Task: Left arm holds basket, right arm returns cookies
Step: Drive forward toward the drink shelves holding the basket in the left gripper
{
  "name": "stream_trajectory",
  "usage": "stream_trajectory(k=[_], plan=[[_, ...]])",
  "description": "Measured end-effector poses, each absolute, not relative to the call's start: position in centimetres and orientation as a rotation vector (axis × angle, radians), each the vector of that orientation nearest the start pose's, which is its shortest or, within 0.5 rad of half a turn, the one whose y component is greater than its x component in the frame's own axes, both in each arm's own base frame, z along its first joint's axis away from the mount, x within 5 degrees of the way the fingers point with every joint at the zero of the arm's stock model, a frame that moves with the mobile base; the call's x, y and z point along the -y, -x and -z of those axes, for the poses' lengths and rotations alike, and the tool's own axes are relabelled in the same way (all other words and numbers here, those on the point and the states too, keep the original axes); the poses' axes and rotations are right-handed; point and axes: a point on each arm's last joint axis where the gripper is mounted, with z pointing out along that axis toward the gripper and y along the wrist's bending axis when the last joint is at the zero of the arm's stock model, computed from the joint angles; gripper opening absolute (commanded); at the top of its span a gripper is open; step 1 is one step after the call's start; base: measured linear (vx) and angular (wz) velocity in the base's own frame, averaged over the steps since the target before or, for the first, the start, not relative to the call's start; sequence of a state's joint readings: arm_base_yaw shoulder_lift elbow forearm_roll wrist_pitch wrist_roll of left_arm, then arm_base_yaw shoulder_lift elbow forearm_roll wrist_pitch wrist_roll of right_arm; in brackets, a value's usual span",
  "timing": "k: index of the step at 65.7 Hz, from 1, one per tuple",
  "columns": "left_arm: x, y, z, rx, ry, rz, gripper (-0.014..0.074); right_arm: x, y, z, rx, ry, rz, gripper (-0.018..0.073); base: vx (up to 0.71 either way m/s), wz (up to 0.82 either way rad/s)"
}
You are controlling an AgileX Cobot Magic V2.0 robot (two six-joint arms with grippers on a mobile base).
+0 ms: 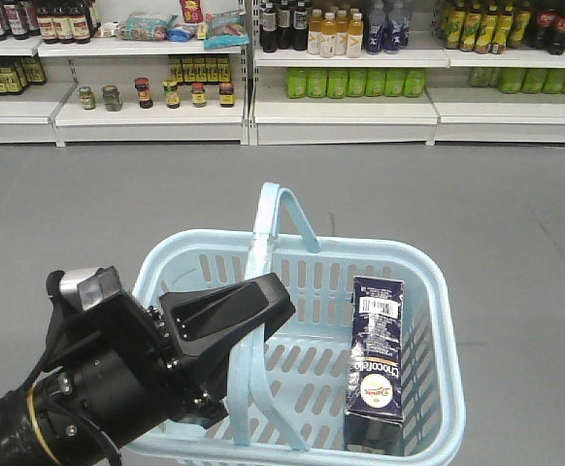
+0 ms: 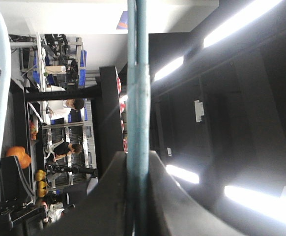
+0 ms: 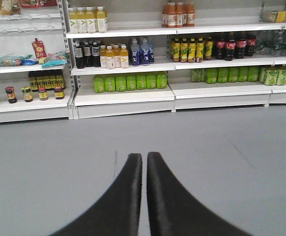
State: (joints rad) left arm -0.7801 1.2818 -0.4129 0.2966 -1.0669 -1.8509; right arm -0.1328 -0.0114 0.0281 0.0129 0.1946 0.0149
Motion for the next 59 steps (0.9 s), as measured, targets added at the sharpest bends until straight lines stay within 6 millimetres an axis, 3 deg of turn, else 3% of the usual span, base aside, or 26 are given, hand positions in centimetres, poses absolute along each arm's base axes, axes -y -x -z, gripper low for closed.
stream_trajectory(k=[59], plan=[[18.18, -15.07, -26.65, -1.655, 0.501, 2.176, -0.0003, 0.72, -5.56, -18.66, -1.690, -0.134, 0.077, -0.0011, 0.58, 0.03]])
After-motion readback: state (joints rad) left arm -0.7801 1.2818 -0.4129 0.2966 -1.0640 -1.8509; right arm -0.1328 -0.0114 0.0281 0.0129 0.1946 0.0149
